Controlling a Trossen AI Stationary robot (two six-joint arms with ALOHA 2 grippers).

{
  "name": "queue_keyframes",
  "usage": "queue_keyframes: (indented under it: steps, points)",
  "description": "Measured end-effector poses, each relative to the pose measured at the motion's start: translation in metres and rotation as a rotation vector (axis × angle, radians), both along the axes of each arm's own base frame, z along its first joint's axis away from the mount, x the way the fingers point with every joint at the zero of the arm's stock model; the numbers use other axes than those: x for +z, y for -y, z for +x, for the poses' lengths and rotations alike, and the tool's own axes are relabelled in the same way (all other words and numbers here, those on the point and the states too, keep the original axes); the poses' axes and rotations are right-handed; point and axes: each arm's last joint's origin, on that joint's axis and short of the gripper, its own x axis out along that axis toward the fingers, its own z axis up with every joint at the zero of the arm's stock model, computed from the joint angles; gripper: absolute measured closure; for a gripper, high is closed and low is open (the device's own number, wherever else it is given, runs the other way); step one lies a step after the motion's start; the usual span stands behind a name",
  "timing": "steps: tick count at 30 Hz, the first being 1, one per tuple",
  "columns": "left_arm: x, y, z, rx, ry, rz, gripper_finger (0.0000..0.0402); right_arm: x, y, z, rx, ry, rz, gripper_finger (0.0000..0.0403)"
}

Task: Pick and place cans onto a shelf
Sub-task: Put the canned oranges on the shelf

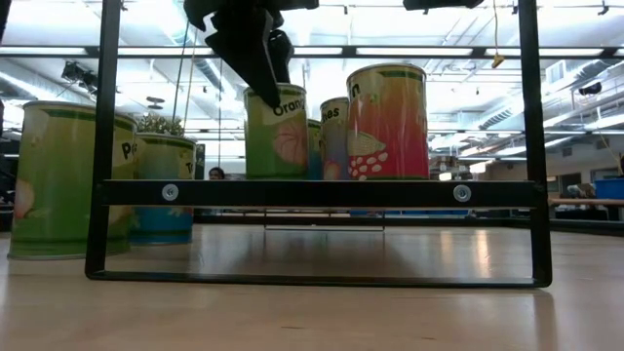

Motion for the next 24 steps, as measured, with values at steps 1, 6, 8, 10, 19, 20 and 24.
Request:
queue_keyframes:
  steps: [1,6,8,10,19,20,24]
  points:
    - [0.0006,0.0,-0.0003,-0.009,0.0,-0.006,0.0044,0.0,0.0,0.0,0.0,0.0,0.0,0.0053]
    - [0.0006,0.0011,-0.002,-0.034,-0.021,-0.027,0.0044,0.0,0.0,0.0,0.0,0.0,0.0,0.0053]
    - [0.0009,0.0013,-0.0013,-0.023,-0.01,-0.035,0.0044,0.0,0.0,0.0,0.0,0.0,0.0,0.0053]
    - [0.0014,0.0011,-0.0004,-0.02,0.001,-0.035,0.0044,0.0,0.0,0.0,0.0,0.0,0.0,0.0053]
    - [0.0019,0.0009,0.0004,-0.004,0.015,-0.027,0.0044,-0.0002,0.0,0.0,0.0,-0.001,-0.001,0.0053]
    - [0.0019,0.001,0.0004,-0.004,0.015,-0.027,0.0044,-0.0002,0.0,0.0,0.0,-0.001,-0.001,0.0053]
    - [0.0013,0.0005,-0.0008,-0.005,0.0,-0.024,0.0044,-0.0002,0.0,0.0,0.0,-0.001,-0.001,0.0053]
